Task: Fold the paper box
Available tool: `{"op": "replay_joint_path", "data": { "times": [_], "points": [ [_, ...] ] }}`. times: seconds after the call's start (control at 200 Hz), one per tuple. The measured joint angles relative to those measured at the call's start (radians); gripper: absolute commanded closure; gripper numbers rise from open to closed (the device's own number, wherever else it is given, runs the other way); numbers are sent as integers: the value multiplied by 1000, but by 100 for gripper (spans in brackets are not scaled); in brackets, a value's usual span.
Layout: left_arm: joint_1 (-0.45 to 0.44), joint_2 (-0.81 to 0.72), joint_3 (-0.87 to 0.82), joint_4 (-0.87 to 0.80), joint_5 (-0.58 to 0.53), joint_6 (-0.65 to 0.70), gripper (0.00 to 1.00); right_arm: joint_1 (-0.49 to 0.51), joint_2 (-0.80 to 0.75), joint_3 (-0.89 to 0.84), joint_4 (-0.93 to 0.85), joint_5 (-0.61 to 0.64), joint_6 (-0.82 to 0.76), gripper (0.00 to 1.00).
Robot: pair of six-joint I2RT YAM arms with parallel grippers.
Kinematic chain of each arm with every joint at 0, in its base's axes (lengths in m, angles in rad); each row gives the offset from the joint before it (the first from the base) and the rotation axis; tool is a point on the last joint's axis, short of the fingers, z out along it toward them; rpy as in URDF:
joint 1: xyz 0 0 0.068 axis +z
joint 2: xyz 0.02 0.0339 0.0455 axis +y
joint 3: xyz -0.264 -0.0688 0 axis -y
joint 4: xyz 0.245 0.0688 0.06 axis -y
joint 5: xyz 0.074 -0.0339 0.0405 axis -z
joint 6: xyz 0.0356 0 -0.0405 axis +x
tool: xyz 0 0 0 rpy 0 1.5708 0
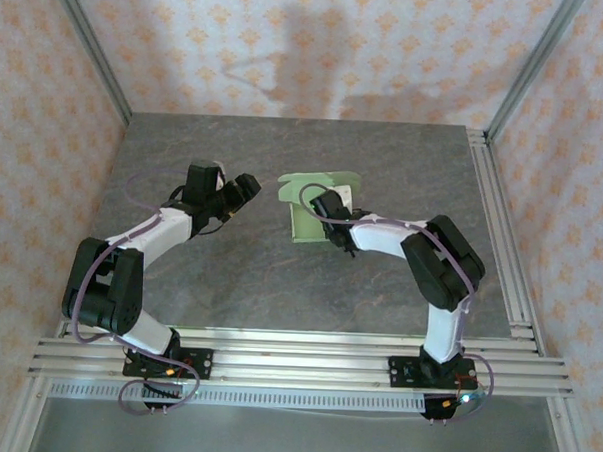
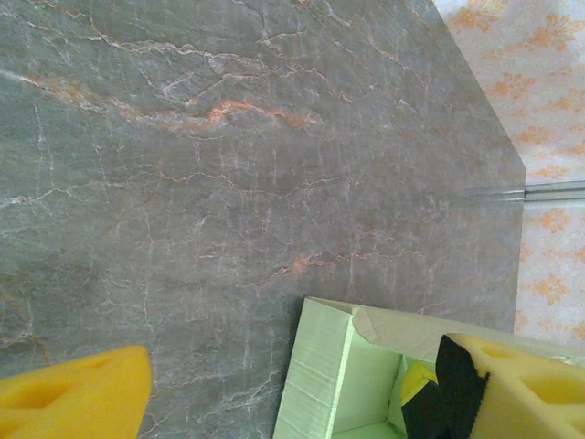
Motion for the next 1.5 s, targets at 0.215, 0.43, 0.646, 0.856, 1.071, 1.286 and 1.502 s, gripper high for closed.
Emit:
{"op": "replay_joint_path", "data": {
  "times": [0.215, 0.43, 0.646, 0.856, 1.071, 1.286, 1.502],
  "points": [
    [0, 0, 0, -3, 1, 16, 17, -1, -24, -5, -22, -19, 13, 76],
    [0, 0, 1, -10, 2, 30, 16, -1, -114, -10, -33, -49, 17, 53],
    [0, 0, 17, -35, 6, 72, 15, -11, -220, -42, -24, -119, 2, 39],
    [-1, -24, 59, -69, 16, 237, 23, -80, -374, -103, 2, -313, -47, 36],
    [-3, -34, 208, -187, 52, 561, 36, -200, -515, -113, 15, -508, -93, 35],
    [-23, -18, 315, -311, 135, 900, 37, -256, -558, -113, 0, -591, -128, 35],
    [-39, 137, 525, -498, 166, 1152, 40, -260, -557, -113, -29, -613, -140, 36]
  ]
}}
